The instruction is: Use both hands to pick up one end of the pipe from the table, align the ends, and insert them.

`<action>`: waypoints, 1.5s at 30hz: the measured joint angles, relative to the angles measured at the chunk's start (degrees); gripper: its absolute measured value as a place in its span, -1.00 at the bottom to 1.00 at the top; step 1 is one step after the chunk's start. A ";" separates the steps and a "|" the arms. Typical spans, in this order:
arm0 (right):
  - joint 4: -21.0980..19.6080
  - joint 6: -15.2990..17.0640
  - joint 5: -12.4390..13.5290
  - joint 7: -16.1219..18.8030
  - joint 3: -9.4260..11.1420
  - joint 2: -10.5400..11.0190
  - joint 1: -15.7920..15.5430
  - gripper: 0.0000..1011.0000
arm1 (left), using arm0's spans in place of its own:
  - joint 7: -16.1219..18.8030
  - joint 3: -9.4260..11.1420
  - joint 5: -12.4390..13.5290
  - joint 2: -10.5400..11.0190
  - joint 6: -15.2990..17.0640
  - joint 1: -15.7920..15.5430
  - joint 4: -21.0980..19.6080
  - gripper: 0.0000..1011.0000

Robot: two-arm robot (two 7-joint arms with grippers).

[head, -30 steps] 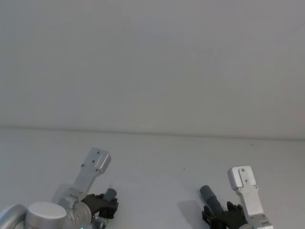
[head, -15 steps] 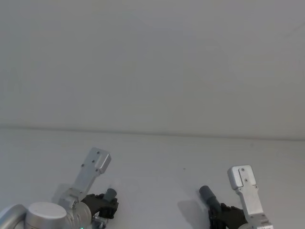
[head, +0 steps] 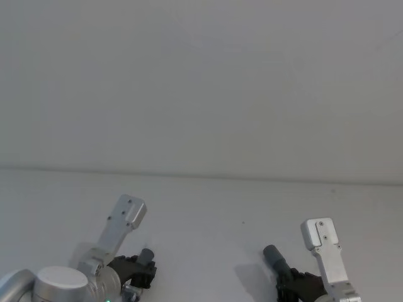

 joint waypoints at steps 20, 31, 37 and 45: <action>-2.48 -11.23 2.35 9.08 0.64 4.02 -2.26 -0.59 | -9.52 4.53 2.62 5.50 -3.30 -4.68 0.00 -0.30; -3.22 -19.70 5.64 17.23 1.40 7.33 -3.31 -0.61 | -17.80 7.13 4.44 10.06 -9.43 -7.92 -1.60 -0.30; -3.27 -24.68 8.51 23.36 1.92 9.79 -3.76 -0.61 | -21.67 7.63 4.66 12.08 -12.93 -9.01 -2.57 -0.30; -2.64 -29.46 11.93 30.72 2.32 12.66 -3.89 -0.61 | -28.27 7.69 3.67 15.38 -18.04 -10.21 -4.50 -0.30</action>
